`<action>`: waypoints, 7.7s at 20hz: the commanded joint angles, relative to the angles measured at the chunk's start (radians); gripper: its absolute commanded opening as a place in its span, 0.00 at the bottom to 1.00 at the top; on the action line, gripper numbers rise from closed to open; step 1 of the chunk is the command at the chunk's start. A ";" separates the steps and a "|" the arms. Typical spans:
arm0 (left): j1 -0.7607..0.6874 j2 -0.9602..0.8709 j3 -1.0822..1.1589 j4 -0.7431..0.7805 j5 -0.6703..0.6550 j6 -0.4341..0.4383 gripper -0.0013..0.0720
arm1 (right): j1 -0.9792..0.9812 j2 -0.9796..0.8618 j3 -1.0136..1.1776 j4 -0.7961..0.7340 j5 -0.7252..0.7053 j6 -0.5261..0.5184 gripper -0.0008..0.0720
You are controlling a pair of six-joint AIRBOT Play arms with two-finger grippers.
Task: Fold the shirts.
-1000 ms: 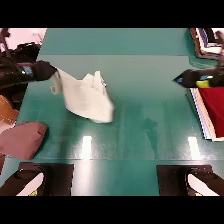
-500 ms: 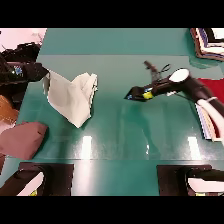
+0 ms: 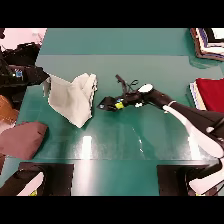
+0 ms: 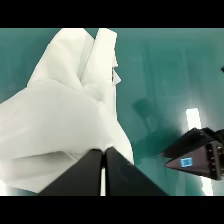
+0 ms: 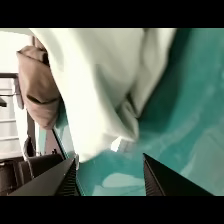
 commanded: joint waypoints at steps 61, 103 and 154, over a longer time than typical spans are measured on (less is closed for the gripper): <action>0.033 -0.009 -0.411 -0.047 -0.110 0.007 0.64 | -0.446 0.195 0.657 -0.843 0.523 0.387 0.53; -0.499 0.108 -0.892 -0.339 0.385 -0.349 0.55 | -0.567 0.655 0.122 -0.841 0.264 0.385 0.53; -0.108 0.141 1.044 0.066 0.087 -0.081 0.05 | -1.219 1.088 0.605 -0.756 0.144 0.226 0.04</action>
